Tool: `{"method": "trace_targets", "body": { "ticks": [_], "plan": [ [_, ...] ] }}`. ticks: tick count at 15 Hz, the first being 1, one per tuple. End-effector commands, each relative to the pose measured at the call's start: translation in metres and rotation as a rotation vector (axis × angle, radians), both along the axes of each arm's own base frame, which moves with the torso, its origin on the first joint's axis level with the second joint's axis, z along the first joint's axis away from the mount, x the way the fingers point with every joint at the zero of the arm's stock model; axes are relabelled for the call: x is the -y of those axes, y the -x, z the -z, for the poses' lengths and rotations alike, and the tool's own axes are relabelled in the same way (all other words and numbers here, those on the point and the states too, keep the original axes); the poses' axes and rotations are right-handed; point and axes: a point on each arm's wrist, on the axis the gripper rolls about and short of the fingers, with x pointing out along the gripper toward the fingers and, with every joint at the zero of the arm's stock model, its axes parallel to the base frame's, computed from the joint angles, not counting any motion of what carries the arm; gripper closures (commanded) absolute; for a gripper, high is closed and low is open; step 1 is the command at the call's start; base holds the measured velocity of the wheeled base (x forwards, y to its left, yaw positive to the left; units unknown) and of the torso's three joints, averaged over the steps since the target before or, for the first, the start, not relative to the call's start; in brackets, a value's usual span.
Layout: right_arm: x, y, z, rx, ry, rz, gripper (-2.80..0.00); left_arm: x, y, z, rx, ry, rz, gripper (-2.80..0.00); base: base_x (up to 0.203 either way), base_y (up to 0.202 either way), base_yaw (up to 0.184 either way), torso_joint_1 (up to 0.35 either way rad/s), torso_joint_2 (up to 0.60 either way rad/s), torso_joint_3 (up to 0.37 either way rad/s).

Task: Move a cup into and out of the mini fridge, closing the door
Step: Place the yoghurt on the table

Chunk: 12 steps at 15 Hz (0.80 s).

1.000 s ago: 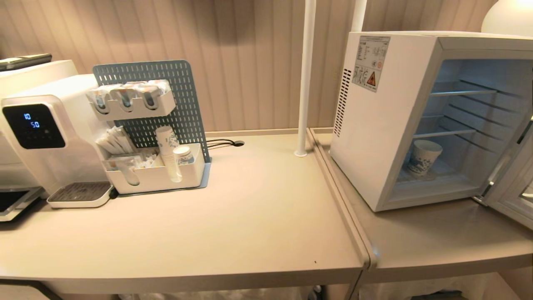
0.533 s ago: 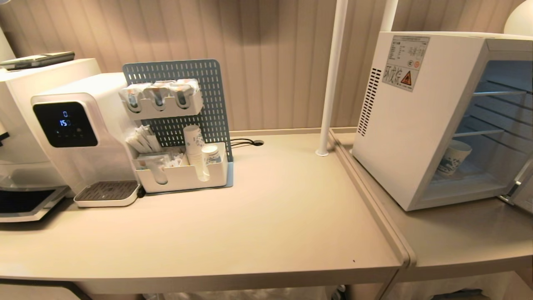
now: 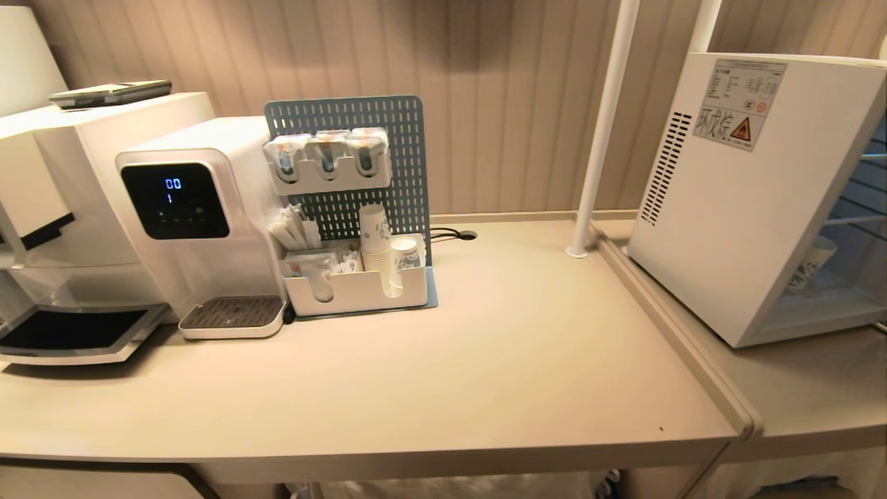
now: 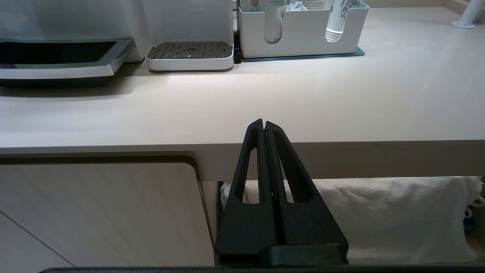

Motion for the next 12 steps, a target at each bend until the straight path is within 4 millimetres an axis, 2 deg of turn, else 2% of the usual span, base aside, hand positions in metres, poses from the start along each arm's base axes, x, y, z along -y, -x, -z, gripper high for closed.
{"method": "trace_targets", "body": {
  "ticks": [1, 5, 9, 12],
  "plan": [
    [0.0001, -0.0001, 0.0003, -0.005, 0.001, -0.003, 0.00, 0.0001, -0.0001, -0.0001, -0.001, 0.000, -0.001, 0.00, -0.101, 0.110, -0.007, 0.002, 0.01, 0.002],
    [0.0001, -0.0001, 0.0003, -0.005, -0.001, -0.001, 0.00, 0.0001, -0.0001, -0.0001, -0.001, 0.001, -0.001, 0.00, -0.170, 0.166, 0.003, 0.005, 0.00, 0.001],
    [0.0001, -0.0001, 0.0003, -0.005, -0.001, -0.001, 0.00, 0.0001, -0.0001, -0.0001, -0.001, -0.001, -0.001, 0.00, -0.008, 0.014, 0.007, 0.000, 0.00, 0.002],
    [0.0001, -0.0001, 0.0003, -0.005, -0.001, -0.001, 0.00, 0.0001, -0.0001, -0.0001, -0.001, 0.000, -0.002, 0.00, -0.148, 0.003, -0.001, 0.002, 0.00, 0.003]
  ]
}}
